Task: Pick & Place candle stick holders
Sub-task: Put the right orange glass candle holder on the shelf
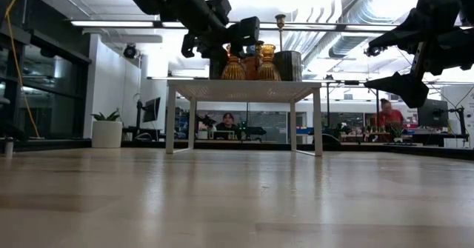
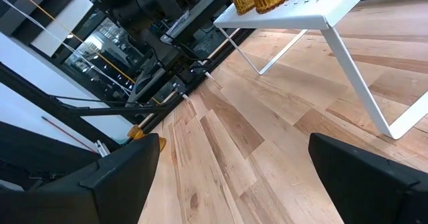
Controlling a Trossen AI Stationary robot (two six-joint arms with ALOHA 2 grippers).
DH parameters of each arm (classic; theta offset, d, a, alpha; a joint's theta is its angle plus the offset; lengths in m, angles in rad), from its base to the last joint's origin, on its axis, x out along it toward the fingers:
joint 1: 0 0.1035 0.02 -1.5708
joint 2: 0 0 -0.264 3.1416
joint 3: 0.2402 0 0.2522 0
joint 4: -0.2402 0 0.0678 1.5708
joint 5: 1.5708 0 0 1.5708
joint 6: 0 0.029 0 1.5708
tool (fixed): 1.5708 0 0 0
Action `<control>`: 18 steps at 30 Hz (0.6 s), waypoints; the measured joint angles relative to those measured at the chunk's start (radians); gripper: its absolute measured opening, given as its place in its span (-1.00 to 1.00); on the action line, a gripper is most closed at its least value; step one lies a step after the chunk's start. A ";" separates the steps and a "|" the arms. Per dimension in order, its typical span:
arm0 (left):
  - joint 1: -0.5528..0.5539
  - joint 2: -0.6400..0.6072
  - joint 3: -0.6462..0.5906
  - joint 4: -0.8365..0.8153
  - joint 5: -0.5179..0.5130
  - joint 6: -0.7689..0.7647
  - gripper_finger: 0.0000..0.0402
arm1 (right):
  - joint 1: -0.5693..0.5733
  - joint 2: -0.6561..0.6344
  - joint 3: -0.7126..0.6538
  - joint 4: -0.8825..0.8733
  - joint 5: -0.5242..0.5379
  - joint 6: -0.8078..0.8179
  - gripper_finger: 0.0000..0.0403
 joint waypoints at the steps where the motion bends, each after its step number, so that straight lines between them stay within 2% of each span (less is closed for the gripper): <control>1: 0.000 0.000 0.000 0.000 0.001 0.000 -0.19 | 0.000 0.000 0.000 0.000 0.000 0.000 0.86; 8: 0.000 0.000 0.000 0.017 0.014 0.000 -0.14 | 0.000 0.000 0.000 0.000 0.000 0.000 0.86; 13: 0.000 0.000 0.000 0.021 0.015 0.000 0.10 | 0.000 0.000 0.000 0.000 0.000 0.000 0.86; 18: 0.000 0.000 0.000 0.022 -0.034 0.000 0.36 | 0.000 0.000 0.000 0.000 0.000 0.000 0.86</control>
